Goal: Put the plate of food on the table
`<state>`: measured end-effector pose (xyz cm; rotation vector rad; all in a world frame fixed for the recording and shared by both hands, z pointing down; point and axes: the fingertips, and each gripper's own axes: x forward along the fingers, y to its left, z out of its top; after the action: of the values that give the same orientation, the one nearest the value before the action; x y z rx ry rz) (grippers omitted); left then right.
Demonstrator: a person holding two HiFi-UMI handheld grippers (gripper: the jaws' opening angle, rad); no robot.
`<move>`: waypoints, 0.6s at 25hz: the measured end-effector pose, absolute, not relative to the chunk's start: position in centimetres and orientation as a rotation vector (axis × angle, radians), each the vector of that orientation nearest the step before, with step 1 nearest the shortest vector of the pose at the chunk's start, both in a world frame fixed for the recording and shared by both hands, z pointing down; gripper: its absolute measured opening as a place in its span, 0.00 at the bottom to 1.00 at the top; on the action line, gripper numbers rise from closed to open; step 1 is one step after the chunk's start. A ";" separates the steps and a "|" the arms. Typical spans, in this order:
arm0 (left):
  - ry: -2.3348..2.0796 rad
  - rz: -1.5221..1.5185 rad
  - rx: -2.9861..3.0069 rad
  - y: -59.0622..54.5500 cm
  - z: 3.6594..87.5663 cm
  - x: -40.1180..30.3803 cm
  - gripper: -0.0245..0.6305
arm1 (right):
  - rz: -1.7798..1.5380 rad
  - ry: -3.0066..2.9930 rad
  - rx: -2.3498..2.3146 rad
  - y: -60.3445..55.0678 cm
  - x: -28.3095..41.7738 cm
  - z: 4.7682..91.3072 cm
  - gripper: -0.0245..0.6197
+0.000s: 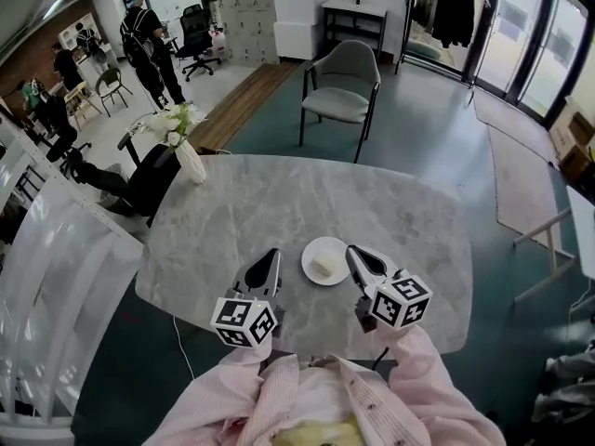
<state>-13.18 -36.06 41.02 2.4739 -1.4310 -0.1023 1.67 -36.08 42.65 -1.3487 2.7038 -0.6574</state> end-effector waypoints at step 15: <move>-1.566 -0.122 2.527 -36.0 37.9 -15.0 0.03 | -0.506 2.596 -1.422 -36.7 4.6 39.8 0.05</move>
<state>-15.04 -36.01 37.88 2.5274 -1.5660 -0.1221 4.56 -36.72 39.81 -1.4217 2.5962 -0.5064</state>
